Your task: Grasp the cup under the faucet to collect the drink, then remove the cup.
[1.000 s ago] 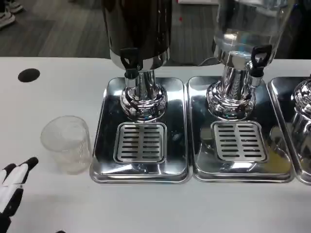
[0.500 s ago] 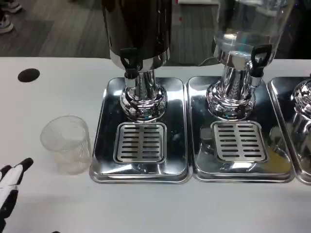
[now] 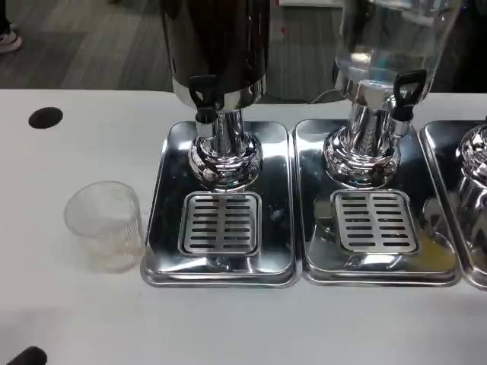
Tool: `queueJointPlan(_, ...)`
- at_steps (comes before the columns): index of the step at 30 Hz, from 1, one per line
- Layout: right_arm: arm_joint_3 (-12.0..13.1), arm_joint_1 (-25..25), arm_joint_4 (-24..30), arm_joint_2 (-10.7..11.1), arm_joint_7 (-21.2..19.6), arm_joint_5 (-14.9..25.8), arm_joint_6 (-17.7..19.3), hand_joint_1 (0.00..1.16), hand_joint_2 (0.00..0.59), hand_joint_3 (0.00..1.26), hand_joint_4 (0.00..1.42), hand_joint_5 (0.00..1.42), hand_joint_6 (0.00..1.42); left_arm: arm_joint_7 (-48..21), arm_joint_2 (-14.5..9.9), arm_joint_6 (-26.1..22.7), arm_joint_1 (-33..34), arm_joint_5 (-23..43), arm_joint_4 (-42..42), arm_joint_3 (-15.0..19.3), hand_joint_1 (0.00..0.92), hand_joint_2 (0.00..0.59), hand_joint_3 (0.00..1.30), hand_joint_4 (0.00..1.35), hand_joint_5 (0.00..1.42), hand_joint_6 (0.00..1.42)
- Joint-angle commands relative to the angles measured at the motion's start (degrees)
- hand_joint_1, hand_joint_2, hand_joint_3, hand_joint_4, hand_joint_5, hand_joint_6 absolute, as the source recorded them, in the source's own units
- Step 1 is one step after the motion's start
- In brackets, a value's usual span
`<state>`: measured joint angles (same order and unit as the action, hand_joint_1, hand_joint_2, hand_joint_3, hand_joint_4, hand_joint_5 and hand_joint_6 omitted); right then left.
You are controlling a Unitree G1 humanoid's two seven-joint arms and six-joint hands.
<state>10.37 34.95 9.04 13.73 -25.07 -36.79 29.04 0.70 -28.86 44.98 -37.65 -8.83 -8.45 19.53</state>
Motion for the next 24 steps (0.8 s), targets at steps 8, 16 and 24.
queueJointPlan(8, -0.94, -1.37, -0.94, -0.01, -0.20, 0.07, -0.59, 0.60, 0.586, 0.43, 0.31, 0.26, 0.16, -0.74, 0.83, -3.33, 6.08, 1.46, -3.93, 1.62, 0.343, 0.024, 0.00, 0.00, 0.04, 0.06)
queueJointPlan(16, -0.80, -1.42, -0.50, 0.07, -0.19, 0.38, -0.54, 0.60, 0.586, 0.43, 0.31, 0.26, 0.16, -1.54, 2.08, -4.65, 12.11, 4.81, -12.18, 1.52, 0.409, 0.025, 0.00, 0.00, 0.05, 0.11)
queueJointPlan(24, -1.54, -2.03, 0.00, -0.07, 0.28, 0.10, -0.85, 0.60, 0.586, 0.43, 0.31, 0.26, 0.16, 0.73, 2.23, -6.09, 18.64, 3.24, -19.92, 1.14, 0.422, 0.029, 0.00, 0.00, 0.06, 0.14)
